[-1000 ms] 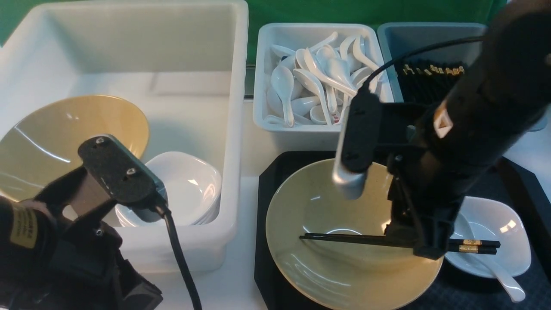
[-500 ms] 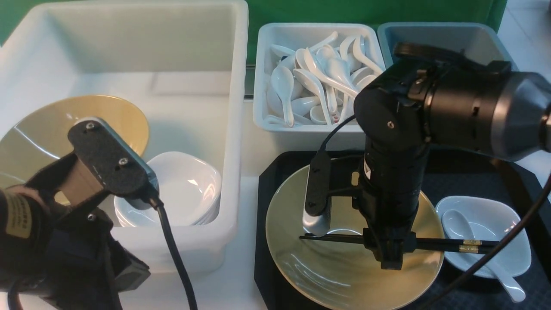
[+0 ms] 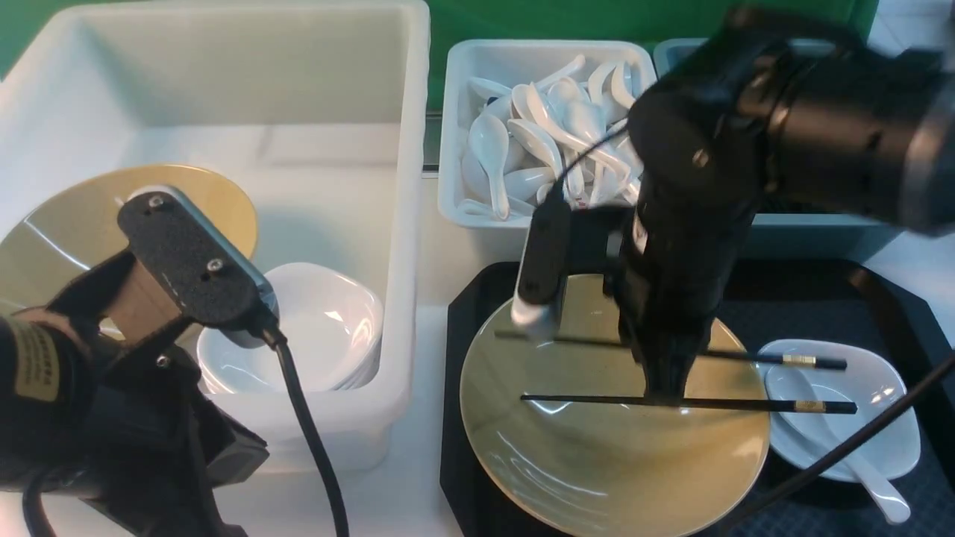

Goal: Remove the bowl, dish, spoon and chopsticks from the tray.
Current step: Use the right arm to grab a chopstick, then use the right arm to put a chopstick into the small storage box on the right, then use the right arm to grab a chopstick

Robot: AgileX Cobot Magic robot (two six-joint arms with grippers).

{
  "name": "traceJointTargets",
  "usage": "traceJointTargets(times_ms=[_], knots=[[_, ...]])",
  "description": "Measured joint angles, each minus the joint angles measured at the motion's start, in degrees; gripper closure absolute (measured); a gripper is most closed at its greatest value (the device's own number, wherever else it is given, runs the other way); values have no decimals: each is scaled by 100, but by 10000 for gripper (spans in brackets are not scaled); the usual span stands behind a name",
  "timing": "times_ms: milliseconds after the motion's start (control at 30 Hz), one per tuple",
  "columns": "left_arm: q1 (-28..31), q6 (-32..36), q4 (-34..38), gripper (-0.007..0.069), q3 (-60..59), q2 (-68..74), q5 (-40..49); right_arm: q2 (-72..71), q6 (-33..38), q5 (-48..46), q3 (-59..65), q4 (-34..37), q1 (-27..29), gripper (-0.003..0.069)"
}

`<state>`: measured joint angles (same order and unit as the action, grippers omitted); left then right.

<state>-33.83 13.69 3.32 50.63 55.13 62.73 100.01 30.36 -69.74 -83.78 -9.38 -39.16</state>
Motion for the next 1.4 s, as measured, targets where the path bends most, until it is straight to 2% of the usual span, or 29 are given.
traceJointTargets(times_ms=[100,300,400,433,467,633,700,800,900,1000,1100,1133,1167,1200,1267,1300,1333,1400], knots=[[0,-98,46,636,0,0,-203,-229,-237,-27,-412,5,183,580],[0,-539,154,636,0,6,-1070,-309,-1011,116,-1292,-5,1203,580],[0,-722,244,636,0,96,-1475,-249,-1900,992,-1555,-5,1893,580],[0,-723,252,636,0,104,-1502,-249,-1900,1065,-1569,-5,1936,580],[0,-803,316,636,0,162,-1659,-162,-2499,1708,-1643,-5,2284,580],[0,-863,480,636,0,332,-1841,465,-4207,3616,-1671,-5,3054,580],[0,-863,540,636,0,360,-1841,853,-4635,4339,-1671,-5,3237,580],[0,-863,592,636,0,365,-1834,1474,-4885,5012,-1671,-5,3391,568],[0,-907,604,636,0,365,-1741,1893,-4896,5210,-1671,-5,3478,525],[0,-1011,604,636,0,365,-1530,2223,-4896,4929,-1682,13,3573,395],[0,-1069,604,636,0,311,-1420,2209,-4844,4048,-1917,76,3599,258],[0,-1098,604,636,0,212,-1403,2136,-4652,3462,-2162,103,3599,195],[0,-1098,594,636,0,79,-1387,2001,-4156,2742,-2514,122,3570,141],[0,-1098,587,636,0,55,-1372,1958,-4002,2650,-2564,122,3569,136],[0,-1104,543,636,0,-170,-1256,1776,-3353,1841,-3033,149,3502,106],[0,-1104,496,636,0,-387,-1104,1598,-2809,1261,-3402,192,3424,98],[0,-1104,491,636,0,-387,-1079,1541,-2658,1184,-3453,202,3412,97],[0,-1104,389,636,-22,-755,-811,1189,-1852,352,-3942,524,3235,98]])
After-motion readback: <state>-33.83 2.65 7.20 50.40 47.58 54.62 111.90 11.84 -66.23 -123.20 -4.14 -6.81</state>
